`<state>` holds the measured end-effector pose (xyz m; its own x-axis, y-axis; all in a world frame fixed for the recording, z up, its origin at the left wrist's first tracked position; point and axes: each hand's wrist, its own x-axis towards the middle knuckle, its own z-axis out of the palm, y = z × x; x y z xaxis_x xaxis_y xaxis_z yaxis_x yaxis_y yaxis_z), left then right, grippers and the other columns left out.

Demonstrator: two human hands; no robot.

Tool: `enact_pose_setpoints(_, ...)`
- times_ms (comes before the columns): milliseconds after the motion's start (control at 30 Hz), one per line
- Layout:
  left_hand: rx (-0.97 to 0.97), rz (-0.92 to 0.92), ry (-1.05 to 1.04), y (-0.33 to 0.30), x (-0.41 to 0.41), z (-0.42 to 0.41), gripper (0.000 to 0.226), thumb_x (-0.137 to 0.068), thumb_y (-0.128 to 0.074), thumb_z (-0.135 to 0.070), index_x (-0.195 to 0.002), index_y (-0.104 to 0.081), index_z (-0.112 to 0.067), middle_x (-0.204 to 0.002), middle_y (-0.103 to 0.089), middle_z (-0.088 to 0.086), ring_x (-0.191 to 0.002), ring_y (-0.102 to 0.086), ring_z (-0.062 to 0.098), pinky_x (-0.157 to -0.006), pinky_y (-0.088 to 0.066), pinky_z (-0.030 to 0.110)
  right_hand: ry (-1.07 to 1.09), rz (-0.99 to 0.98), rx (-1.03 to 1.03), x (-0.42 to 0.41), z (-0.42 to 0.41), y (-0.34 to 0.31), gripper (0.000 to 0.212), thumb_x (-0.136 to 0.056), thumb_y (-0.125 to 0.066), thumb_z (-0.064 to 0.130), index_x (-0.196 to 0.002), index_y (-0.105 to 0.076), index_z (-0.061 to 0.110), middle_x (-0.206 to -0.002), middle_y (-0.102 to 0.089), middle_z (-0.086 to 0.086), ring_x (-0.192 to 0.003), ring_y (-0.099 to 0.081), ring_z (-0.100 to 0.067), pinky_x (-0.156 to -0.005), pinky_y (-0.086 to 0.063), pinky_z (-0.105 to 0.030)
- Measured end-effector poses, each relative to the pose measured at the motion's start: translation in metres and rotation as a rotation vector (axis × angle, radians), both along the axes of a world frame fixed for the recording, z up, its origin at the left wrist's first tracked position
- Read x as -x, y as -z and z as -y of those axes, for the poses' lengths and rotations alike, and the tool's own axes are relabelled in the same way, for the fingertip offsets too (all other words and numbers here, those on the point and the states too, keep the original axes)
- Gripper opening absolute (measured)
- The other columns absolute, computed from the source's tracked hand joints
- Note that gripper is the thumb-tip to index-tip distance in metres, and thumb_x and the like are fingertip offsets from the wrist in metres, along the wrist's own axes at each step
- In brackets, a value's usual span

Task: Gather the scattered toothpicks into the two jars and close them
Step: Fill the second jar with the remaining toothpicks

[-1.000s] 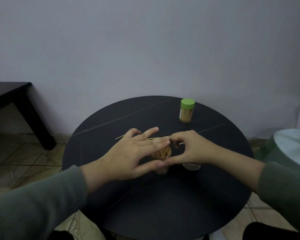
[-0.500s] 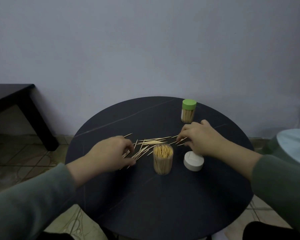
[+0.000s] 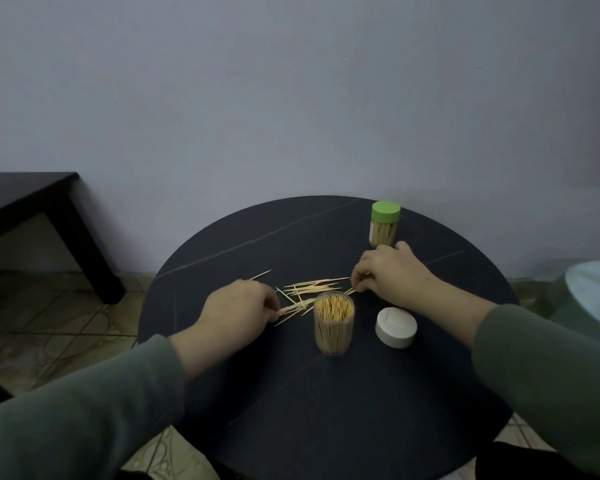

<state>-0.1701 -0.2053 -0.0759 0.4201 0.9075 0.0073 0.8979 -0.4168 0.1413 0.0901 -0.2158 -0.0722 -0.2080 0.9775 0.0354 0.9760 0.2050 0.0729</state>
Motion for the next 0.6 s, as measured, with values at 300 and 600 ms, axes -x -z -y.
enact_pose_setpoints(300,0.034,0.047,-0.046,0.005,-0.01,-0.026,0.042,-0.087,-0.064,-0.046,-0.127,-0.058,-0.034,-0.125,-0.052,-0.006,-0.116,-0.052,0.015,-0.09,-0.047,0.033,0.075,-0.159,0.034,0.013,-0.015,0.006,0.035,-0.094,-0.057,0.037,-0.129,-0.055,0.034,-0.125,-0.059,0.009,-0.117,-0.051,-0.015,-0.1,-0.033,-0.04)
enact_pose_setpoints(600,0.086,0.032,0.232,0.003,-0.022,-0.034,0.068,-0.088,-0.053,-0.059,-0.147,-0.035,-0.031,-0.141,-0.036,-0.007,-0.124,-0.041,0.012,-0.104,-0.041,0.031,-0.003,-0.108,-0.047,0.022,-0.015,0.007,0.032,-0.096,-0.05,0.043,-0.127,-0.058,0.037,-0.128,-0.058,0.009,-0.119,-0.048,-0.014,-0.096,-0.03,-0.038)
